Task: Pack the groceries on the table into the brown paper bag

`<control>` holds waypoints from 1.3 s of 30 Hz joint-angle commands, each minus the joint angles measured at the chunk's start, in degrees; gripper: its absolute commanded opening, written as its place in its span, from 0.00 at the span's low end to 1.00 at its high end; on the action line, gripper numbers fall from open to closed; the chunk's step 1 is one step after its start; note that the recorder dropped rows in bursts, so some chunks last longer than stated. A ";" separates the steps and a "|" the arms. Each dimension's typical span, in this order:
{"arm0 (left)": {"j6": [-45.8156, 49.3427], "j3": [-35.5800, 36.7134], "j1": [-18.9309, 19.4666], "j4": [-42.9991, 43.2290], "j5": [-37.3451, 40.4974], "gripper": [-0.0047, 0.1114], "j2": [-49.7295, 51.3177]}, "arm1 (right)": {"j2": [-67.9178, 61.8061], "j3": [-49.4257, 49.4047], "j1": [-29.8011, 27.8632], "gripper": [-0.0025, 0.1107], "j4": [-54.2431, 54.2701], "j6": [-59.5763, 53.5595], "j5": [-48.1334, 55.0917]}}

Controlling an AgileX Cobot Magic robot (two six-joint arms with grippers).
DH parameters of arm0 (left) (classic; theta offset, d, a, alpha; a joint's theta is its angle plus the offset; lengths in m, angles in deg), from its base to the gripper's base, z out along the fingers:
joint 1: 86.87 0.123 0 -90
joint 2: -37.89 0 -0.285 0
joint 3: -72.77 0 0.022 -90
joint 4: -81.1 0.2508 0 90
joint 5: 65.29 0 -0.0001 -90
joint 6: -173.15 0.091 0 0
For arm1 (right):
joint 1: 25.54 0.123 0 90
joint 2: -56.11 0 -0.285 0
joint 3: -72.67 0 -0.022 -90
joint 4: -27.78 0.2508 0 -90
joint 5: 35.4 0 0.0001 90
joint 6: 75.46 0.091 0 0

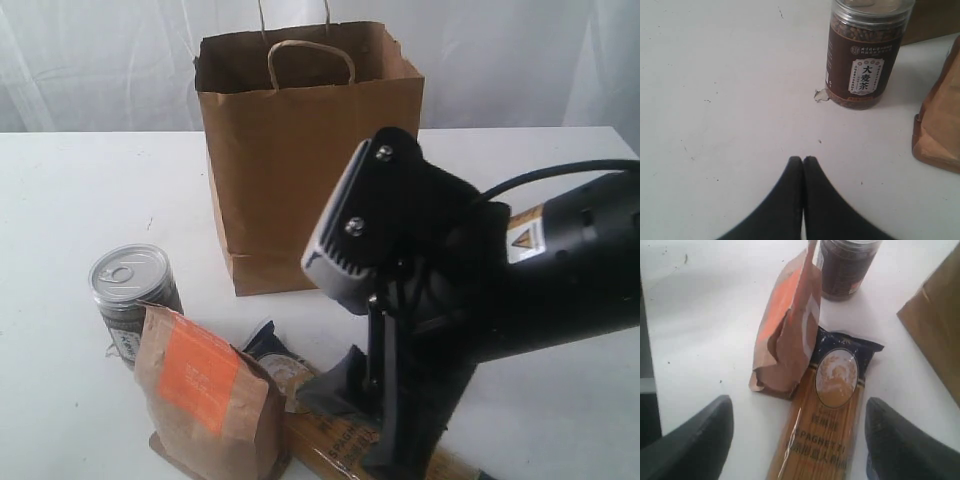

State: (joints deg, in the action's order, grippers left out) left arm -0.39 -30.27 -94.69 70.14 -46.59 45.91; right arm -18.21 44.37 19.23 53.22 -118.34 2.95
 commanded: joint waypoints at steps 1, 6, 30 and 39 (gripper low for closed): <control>-0.20 0.26 -0.38 -0.50 0.43 0.04 -0.24 | -2.83 -0.22 1.82 0.63 0.72 -1.37 -5.60; -0.20 0.26 -0.38 -0.50 0.43 0.04 -0.24 | -3.22 -0.22 2.04 0.63 0.81 1.35 -6.78; -0.20 0.26 -0.25 -0.51 0.31 0.04 -0.24 | -4.31 -0.22 2.04 0.84 1.98 16.23 -15.04; -0.45 0.26 -0.25 -0.51 0.34 0.04 -0.24 | -8.87 -0.08 2.18 0.84 3.27 17.22 -15.19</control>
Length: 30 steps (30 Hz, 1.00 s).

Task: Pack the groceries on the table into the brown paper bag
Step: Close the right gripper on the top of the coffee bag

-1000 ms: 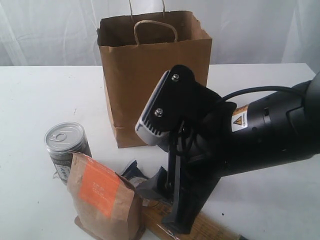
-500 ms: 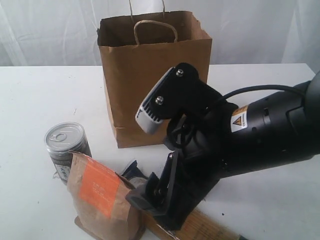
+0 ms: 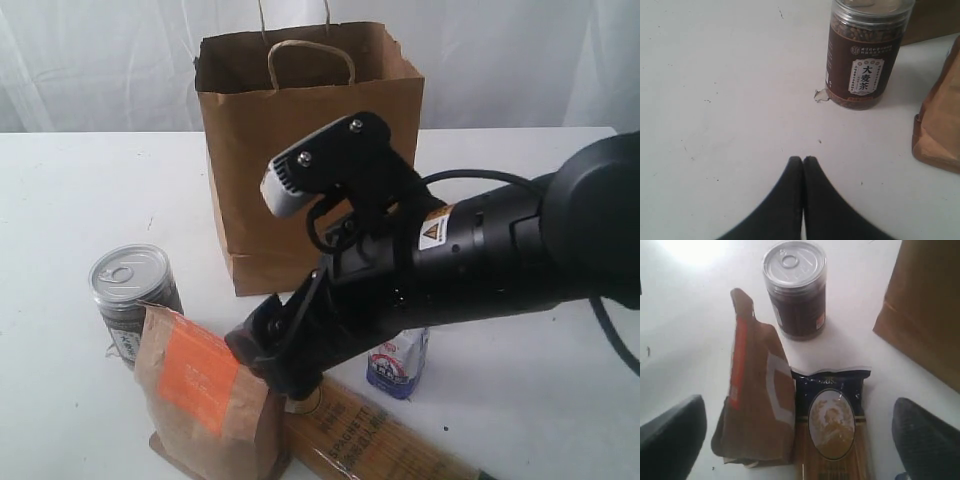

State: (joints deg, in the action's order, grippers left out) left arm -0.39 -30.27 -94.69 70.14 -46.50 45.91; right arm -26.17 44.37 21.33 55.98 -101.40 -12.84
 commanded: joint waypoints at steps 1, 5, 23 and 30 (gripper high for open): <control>-0.45 0.26 -0.25 -0.51 0.25 0.04 -0.24 | -0.91 0.32 0.08 0.84 0.51 0.13 0.60; -0.45 0.26 -0.25 -0.51 0.25 0.04 -0.24 | -0.91 6.54 0.08 0.84 1.29 0.09 4.70; -0.44 0.26 -0.25 -0.51 0.25 0.04 -0.24 | -12.62 8.62 0.08 0.84 16.80 -24.07 4.20; -0.44 0.26 -0.25 -0.51 0.25 0.04 -0.24 | -16.98 8.62 2.43 0.84 13.73 -32.34 4.08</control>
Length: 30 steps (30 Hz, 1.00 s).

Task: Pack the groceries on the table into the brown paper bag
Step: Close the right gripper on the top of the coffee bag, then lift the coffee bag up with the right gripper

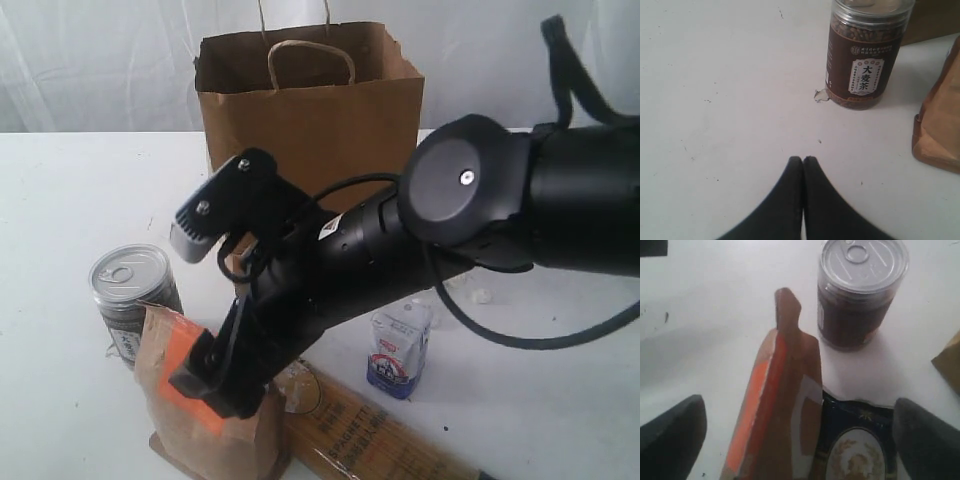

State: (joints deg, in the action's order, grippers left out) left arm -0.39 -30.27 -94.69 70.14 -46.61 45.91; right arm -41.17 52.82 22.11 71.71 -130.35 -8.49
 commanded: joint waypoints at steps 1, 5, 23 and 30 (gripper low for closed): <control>-0.44 0.26 -0.25 -0.51 0.36 0.04 -0.24 | -2.64 0.16 2.21 0.84 -3.04 -3.39 -0.27; -0.44 0.26 -0.25 -0.51 0.36 0.04 -0.24 | -5.34 0.16 3.78 0.84 -6.89 -3.39 -0.49; -0.44 0.26 -0.25 -0.51 0.36 0.04 -0.24 | -9.32 0.16 3.92 0.78 -8.24 -1.51 -3.29; -0.44 0.26 -0.25 -0.51 0.36 0.04 -0.24 | -9.97 0.16 3.92 0.63 -8.24 0.33 -2.83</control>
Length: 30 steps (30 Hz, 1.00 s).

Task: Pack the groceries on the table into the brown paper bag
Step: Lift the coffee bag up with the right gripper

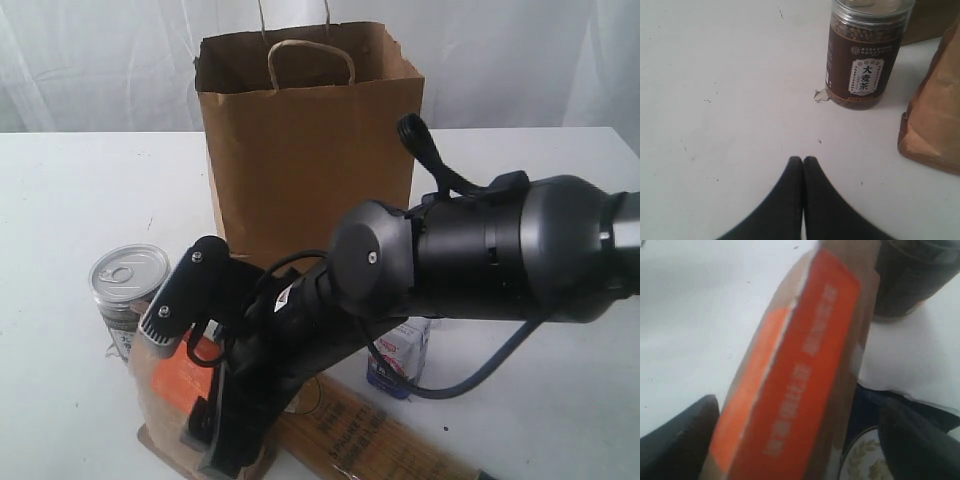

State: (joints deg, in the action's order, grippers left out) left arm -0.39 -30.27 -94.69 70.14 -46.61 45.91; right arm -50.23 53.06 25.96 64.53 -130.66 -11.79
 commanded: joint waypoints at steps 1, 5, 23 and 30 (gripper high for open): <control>-0.44 0.26 -0.25 -0.51 0.36 0.04 -0.24 | -0.91 -0.08 0.07 0.58 -1.06 0.79 0.47; -0.44 0.26 -0.25 -0.51 0.36 0.04 -0.24 | -0.91 -0.08 0.07 0.38 -0.96 2.03 0.47; -0.44 0.26 -0.25 -0.51 0.36 0.04 -0.24 | 8.54 3.32 0.07 0.06 -0.14 2.87 0.28; -0.44 0.26 -0.25 -0.51 0.36 0.04 -0.24 | 12.97 5.61 0.07 0.03 7.14 2.73 0.75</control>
State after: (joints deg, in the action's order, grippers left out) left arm -0.39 -30.27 -94.69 70.14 -46.61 45.91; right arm -39.49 57.15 25.96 67.04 -128.00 -10.21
